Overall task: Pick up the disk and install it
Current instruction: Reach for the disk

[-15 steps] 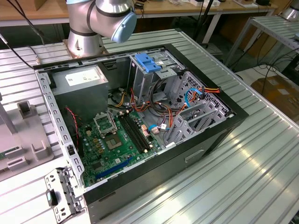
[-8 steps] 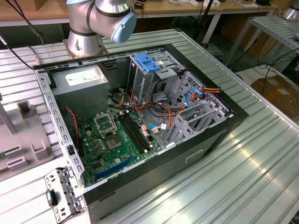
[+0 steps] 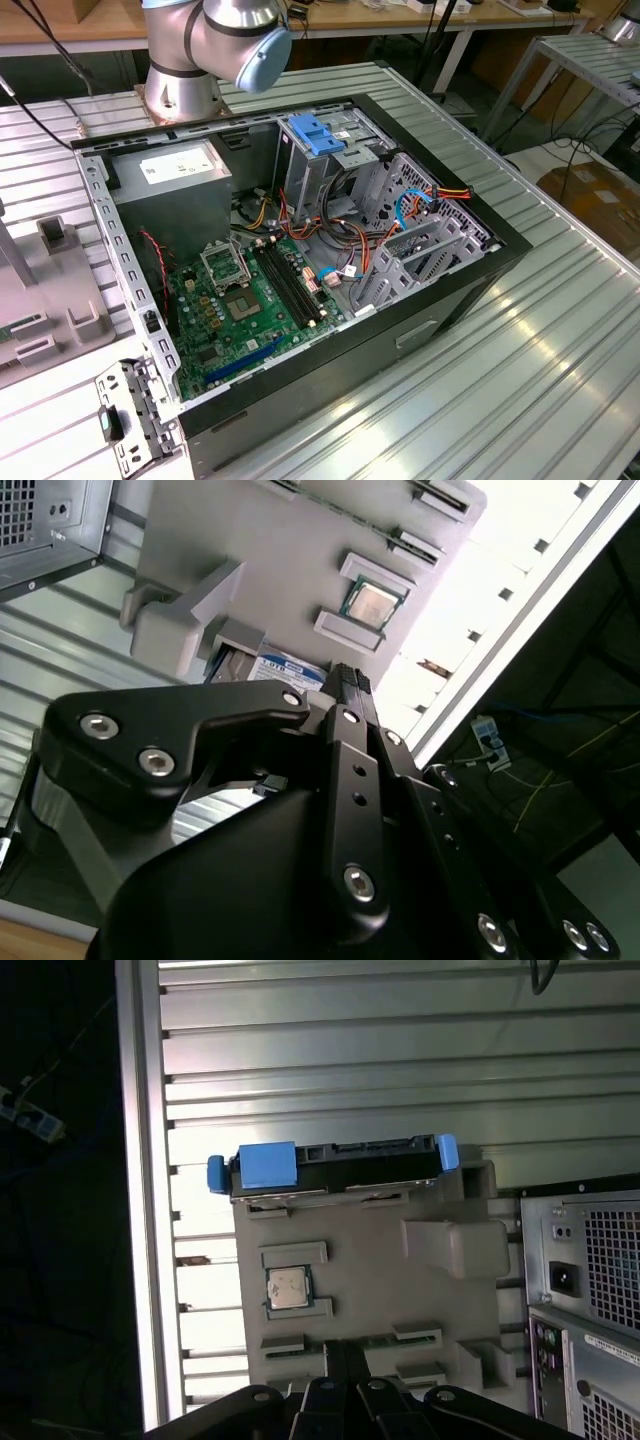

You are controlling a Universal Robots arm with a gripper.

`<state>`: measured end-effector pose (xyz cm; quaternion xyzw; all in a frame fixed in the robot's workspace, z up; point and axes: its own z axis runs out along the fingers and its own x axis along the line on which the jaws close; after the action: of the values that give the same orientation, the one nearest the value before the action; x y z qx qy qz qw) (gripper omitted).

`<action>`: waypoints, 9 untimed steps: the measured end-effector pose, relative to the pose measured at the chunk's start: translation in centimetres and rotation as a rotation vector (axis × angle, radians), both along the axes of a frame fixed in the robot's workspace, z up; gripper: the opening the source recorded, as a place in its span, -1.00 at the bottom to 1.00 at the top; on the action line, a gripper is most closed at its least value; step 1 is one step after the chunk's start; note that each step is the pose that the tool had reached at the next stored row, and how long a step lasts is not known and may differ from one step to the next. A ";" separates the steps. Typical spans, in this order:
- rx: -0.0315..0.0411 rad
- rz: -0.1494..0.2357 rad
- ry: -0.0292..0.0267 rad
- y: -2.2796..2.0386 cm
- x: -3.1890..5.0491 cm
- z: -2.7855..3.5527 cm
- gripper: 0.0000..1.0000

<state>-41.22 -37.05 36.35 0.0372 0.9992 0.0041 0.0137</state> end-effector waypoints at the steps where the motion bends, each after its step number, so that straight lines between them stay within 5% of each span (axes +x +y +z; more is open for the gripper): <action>1: -0.0084 0.000 -0.0001 0.08 0.02 -0.01 -0.79; 3: -0.0196 0.001 -0.0001 0.31 0.09 -0.01 -0.79; 9: -0.0206 0.003 -0.0001 0.70 0.34 -0.01 -0.79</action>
<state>-40.88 -36.36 36.34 0.0356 0.9992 -0.0062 0.0141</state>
